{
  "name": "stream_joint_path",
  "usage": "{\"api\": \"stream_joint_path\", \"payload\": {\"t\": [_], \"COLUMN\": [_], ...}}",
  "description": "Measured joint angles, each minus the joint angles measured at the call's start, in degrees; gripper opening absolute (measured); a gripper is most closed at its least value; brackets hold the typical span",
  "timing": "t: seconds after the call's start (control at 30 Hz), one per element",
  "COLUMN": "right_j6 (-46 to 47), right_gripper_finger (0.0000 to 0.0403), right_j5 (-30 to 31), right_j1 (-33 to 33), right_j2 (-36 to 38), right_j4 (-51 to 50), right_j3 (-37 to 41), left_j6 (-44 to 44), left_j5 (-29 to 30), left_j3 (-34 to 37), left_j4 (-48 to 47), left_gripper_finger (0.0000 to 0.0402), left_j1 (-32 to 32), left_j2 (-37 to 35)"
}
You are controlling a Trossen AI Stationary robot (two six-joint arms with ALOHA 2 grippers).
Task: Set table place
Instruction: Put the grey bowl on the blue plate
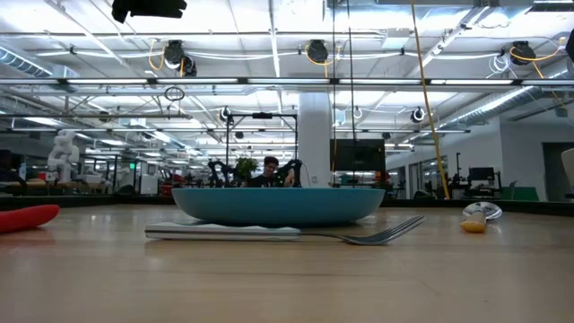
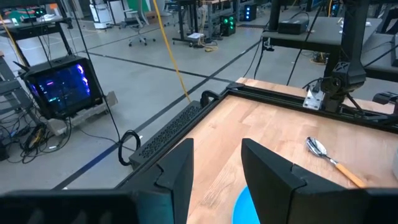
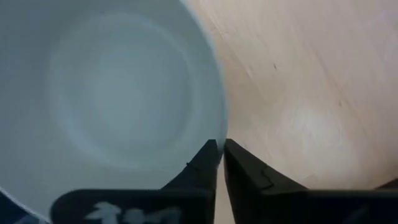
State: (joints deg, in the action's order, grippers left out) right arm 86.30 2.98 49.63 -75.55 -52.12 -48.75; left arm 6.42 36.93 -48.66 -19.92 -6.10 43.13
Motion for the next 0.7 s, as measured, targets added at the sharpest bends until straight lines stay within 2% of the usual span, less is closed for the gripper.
{"api": "stream_joint_path", "payload": {"t": [0.7], "right_j6": [1.1], "right_gripper_finger": [0.0001], "right_j5": [1.5], "right_j1": [0.0], "right_j2": [0.0], "right_j4": [-3.5], "right_j3": [0.0], "left_j6": [0.0], "left_j5": [0.0], "left_j3": [0.0], "left_j4": [-0.1], "left_gripper_finger": [0.0141], "left_j1": [0.0], "left_j2": [0.0]}}
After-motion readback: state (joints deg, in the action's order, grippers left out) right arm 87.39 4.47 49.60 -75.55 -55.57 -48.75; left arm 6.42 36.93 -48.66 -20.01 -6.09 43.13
